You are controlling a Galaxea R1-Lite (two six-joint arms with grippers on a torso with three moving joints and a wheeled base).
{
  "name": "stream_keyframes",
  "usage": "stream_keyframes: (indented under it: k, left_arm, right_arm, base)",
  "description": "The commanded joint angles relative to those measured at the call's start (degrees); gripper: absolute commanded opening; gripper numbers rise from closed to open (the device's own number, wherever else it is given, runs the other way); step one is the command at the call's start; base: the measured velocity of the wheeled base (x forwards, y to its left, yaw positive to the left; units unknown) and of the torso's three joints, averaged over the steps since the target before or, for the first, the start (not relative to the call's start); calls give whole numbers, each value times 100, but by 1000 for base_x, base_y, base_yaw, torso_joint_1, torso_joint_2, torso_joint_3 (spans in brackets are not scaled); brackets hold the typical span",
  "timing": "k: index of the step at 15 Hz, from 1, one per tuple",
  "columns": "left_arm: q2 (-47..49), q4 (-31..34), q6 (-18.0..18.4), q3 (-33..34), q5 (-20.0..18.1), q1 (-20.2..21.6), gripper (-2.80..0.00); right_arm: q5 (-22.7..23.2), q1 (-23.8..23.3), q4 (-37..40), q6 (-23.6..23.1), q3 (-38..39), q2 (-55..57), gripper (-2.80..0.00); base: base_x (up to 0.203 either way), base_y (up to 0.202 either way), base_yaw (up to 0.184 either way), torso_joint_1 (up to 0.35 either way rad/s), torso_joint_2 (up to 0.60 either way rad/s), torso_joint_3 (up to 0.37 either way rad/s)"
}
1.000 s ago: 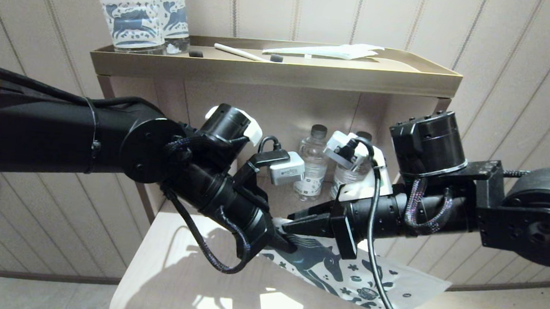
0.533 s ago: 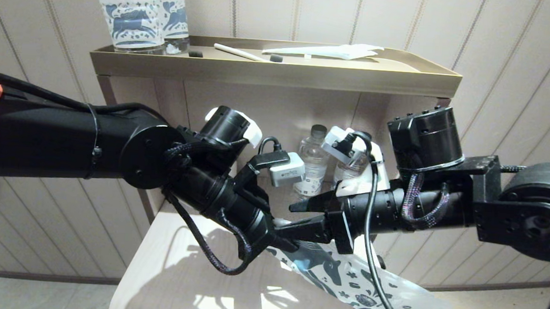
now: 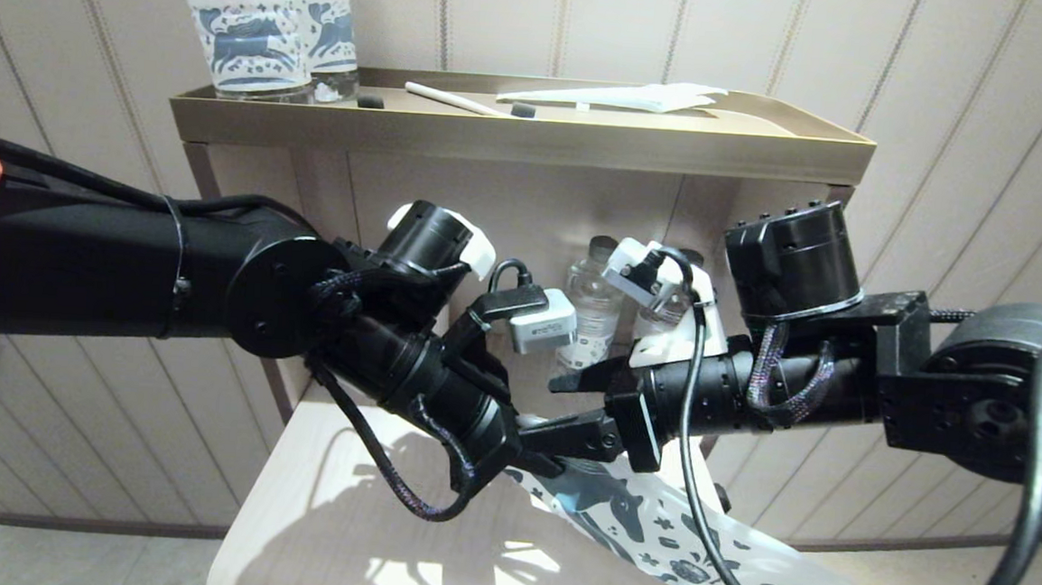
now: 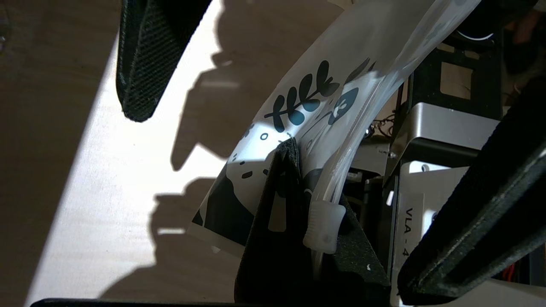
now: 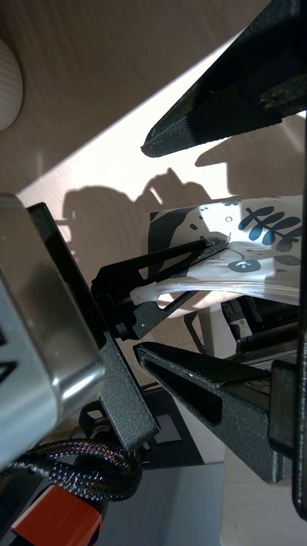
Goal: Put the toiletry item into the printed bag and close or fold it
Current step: Close the strorage bag and place it on the desk
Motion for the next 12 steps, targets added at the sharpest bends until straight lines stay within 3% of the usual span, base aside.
stream_keyframes:
  k: [1,12]
  left_arm:
    - [8,14,16,-9,-20,-6,-280]
    - [8,5,34,-9,-20,-6,-280]
  right_arm:
    - [15,-32,-13,-3,-8,33,0]
    - [15,-187,-22,-30,-8,77,0]
  base:
    - [0,0,0,0,0,0]
    - [0,0,0,0,0,0]
